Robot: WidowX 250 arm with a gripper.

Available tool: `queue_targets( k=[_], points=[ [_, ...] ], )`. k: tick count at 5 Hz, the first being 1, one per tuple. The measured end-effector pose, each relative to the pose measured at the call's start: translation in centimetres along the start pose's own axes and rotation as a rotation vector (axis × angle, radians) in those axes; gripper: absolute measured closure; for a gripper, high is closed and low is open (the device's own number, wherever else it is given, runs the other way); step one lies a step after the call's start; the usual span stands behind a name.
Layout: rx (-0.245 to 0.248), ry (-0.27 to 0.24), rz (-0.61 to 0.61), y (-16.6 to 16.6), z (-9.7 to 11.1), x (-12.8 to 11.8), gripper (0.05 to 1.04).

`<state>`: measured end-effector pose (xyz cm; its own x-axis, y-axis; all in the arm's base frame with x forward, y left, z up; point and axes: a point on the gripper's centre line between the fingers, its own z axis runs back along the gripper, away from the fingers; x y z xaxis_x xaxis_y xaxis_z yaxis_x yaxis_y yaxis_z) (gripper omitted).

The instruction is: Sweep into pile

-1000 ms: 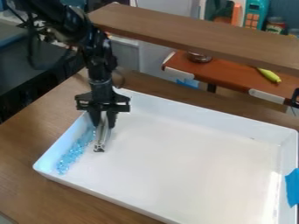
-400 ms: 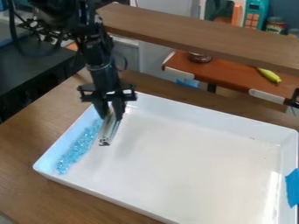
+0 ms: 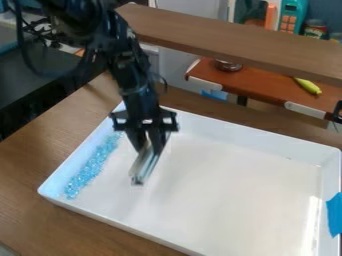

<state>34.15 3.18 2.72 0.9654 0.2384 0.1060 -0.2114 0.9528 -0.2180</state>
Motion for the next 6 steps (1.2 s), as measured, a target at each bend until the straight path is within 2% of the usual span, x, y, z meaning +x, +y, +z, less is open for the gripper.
queue_targets(
  k=[1,2,4,5,6],
  points=[
    [0.016,0.039,-0.06,0.4,-1.4,-2.1,0.715],
    [0.034,0.052,-0.087,2.0,-1.6,-3.1,0.715],
    [0.095,0.014,-0.123,5.5,-1.5,-3.0,0.715],
    [0.149,-0.018,-0.148,7.5,-1.1,-2.6,0.715],
    [0.198,-0.014,-0.176,9.0,-1.0,-2.6,0.715]
  ],
)
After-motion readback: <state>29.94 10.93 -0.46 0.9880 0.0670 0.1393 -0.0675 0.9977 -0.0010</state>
